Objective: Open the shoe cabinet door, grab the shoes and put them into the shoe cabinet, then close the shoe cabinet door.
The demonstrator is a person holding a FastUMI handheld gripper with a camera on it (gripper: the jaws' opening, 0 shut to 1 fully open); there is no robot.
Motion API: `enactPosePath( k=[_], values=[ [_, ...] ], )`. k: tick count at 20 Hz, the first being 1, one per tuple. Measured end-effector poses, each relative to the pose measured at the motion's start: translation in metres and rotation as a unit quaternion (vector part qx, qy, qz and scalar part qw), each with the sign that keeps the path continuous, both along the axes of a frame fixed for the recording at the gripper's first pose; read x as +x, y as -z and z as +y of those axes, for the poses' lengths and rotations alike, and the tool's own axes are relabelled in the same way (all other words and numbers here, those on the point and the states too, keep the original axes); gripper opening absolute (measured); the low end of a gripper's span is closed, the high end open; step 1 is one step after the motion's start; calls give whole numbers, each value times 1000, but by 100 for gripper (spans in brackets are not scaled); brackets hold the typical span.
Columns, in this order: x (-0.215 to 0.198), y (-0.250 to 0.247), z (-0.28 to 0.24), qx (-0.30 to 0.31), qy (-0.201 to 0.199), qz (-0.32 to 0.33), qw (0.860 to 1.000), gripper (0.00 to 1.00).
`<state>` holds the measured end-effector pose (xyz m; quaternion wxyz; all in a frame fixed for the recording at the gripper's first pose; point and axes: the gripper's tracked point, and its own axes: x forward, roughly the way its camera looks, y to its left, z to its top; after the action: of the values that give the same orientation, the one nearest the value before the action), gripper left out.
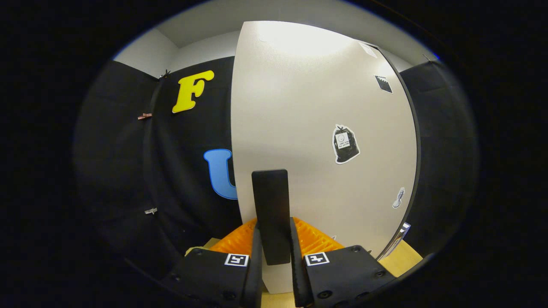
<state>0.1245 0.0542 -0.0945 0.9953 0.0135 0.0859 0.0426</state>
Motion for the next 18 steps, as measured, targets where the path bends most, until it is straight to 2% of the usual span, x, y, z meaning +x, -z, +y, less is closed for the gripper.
enactPosePath(
  k=[13, 18],
  values=[
    [-90, -16, -55, 18, -76, 8, 997, 33],
    [-127, -25, -99, 22, -82, 2, 996, 32]
  ],
)
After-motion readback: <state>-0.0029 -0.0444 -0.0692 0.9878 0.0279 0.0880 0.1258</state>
